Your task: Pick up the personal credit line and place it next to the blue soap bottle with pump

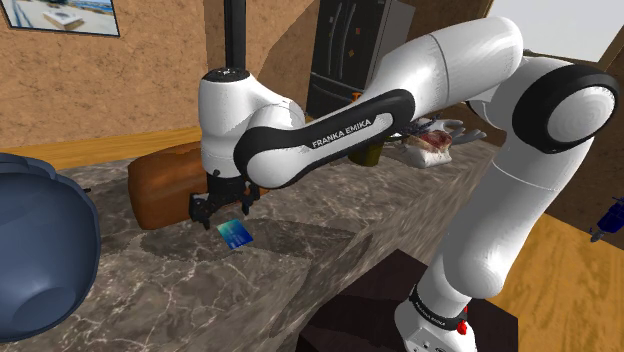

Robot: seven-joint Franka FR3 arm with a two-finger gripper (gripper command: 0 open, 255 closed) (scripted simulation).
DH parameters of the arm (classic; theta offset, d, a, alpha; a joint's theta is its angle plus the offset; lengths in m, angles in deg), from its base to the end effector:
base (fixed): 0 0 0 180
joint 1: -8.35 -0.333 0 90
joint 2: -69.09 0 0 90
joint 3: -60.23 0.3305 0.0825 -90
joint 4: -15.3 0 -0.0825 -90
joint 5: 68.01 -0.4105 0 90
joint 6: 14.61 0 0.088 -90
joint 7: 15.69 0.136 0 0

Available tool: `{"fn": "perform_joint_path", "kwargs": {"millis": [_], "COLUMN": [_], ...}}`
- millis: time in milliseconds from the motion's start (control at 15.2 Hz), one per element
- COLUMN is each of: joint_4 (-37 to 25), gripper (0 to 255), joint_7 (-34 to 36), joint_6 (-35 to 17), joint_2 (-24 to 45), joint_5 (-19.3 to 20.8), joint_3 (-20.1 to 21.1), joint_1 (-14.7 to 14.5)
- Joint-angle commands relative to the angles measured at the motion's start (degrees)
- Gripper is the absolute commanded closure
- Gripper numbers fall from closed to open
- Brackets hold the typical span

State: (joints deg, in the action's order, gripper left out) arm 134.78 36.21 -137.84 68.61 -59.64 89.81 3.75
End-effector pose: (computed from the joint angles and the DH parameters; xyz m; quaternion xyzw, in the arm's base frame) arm 0.4825 0.3165 0.4082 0.9905 -0.1161 0.0705 0.0225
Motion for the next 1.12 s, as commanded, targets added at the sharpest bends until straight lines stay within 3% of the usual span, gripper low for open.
{"fn": "perform_joint_path", "kwargs": {"millis": [0,132,198,792,1056], "joint_4": [0.01,0.0,0.0,0.01,-1.97], "gripper": [0,0,255,255,255], "joint_7": [0.02,0.02,0.02,0.02,-0.88], "joint_6": [-0.03,-0.02,-0.02,-0.03,2.86], "joint_2": [0.02,0.01,0.01,0.02,-1.13], "joint_5": [0.01,0.01,0.01,0.01,-0.91], "joint_3": [0.01,0.0,0.0,0.01,-0.06], "joint_1": [-0.01,0.0,0.0,0.0,0.03]}}
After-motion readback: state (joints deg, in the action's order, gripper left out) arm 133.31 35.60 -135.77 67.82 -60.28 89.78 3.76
